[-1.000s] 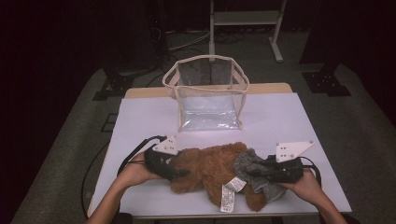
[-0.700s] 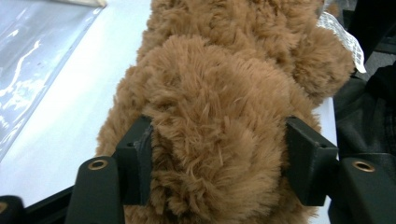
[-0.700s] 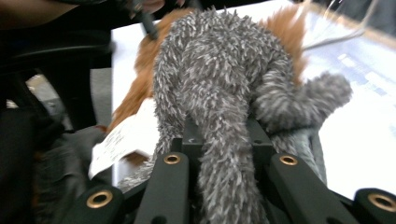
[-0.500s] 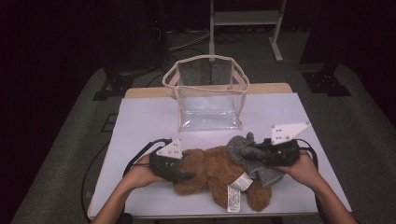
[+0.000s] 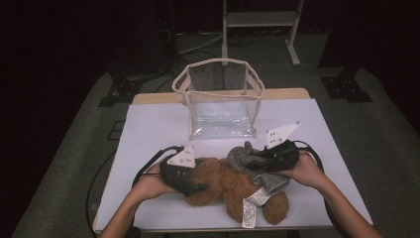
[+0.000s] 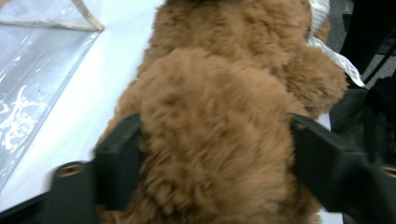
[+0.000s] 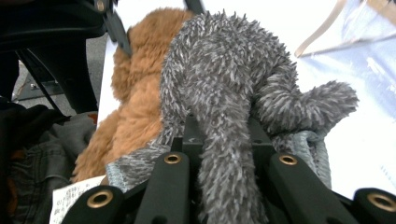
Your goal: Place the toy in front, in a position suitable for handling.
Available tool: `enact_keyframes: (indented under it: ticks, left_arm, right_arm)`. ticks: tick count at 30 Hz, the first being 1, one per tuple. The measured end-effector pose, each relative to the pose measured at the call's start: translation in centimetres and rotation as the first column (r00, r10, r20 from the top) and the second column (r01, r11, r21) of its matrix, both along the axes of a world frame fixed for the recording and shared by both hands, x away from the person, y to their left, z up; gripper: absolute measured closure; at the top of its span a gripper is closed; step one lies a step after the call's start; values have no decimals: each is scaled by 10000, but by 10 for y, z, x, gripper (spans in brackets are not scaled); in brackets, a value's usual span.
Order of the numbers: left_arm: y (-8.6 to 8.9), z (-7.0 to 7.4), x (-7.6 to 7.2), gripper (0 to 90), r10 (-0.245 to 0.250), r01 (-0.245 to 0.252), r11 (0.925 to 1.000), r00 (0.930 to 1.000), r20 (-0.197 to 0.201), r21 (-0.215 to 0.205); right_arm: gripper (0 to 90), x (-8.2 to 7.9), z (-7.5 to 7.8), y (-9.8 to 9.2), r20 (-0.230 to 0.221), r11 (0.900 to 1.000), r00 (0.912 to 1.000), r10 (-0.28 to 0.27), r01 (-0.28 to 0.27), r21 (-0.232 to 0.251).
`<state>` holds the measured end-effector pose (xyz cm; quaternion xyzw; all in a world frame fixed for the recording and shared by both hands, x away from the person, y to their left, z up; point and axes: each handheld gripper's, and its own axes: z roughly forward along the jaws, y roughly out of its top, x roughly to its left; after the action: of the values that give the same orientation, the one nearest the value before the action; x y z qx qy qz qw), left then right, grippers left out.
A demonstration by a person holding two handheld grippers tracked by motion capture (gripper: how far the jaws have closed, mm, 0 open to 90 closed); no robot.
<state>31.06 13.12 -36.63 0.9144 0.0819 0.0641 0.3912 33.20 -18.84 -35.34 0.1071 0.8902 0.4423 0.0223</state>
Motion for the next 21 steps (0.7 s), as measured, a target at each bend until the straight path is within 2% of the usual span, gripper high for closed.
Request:
enact_keyframes:
  ticks: [1,2,3,6,7,8,9,10,11,12,13,16,19,21]
  left_arm:
    - [-1,0,3,127,101,-100,9999,9998,-147,89]
    - [-2,0,4,96,188,-183,9997,9995,-266,157]
    - [-2,0,4,82,188,-183,9997,9995,-266,157]
    - [-5,-4,8,68,63,-38,9994,9973,-728,337]
    - [-6,-6,8,70,37,-13,9995,9972,-742,324]
    - [-6,-8,5,159,-217,239,9988,9984,-518,422]
    - [-6,-8,5,208,-217,239,9988,9984,-518,422]
    - [-6,-7,2,259,-395,407,9977,9989,-232,544]
    - [-6,-7,2,301,-395,407,9977,9989,-232,544]
    - [-5,-6,0,329,-468,472,9970,9989,-80,606]
    - [-5,-6,0,341,-468,472,9970,9989,-80,606]
    - [-2,-5,-3,352,-536,535,9966,9986,4,627]
    - [1,-7,-4,349,-587,583,9971,9983,55,492]
    - [3,-7,-4,334,-539,539,9980,9985,-4,334]
  right_arm:
    - [754,-4,-4,-6,-135,9998,9999,-87,89,154]
    - [754,-5,-5,-7,-150,9997,9998,-108,111,220]
    - [754,-5,-5,-7,-150,9997,9998,-108,111,220]
    - [754,-14,-7,-9,-47,9994,10000,-51,53,344]
    - [754,-17,-7,-8,3,9994,10000,-7,7,342]
    - [754,-21,-6,-8,22,9993,10000,58,-59,369]
    - [754,-22,-5,-7,74,9993,9999,109,-112,353]
    - [754,-22,-2,-7,113,9992,9998,149,-153,364]
    - [754,-22,-2,-7,113,9992,9998,149,-153,364]
    - [754,-18,5,-6,177,9991,9997,142,-149,387]
    - [754,-18,5,-6,177,9991,9997,142,-149,387]
    - [753,-7,19,-4,435,9993,9991,4,-20,372]
    - [752,1,21,-3,480,9992,9987,-153,136,368]
    - [752,5,19,-2,320,9992,9994,-162,150,368]
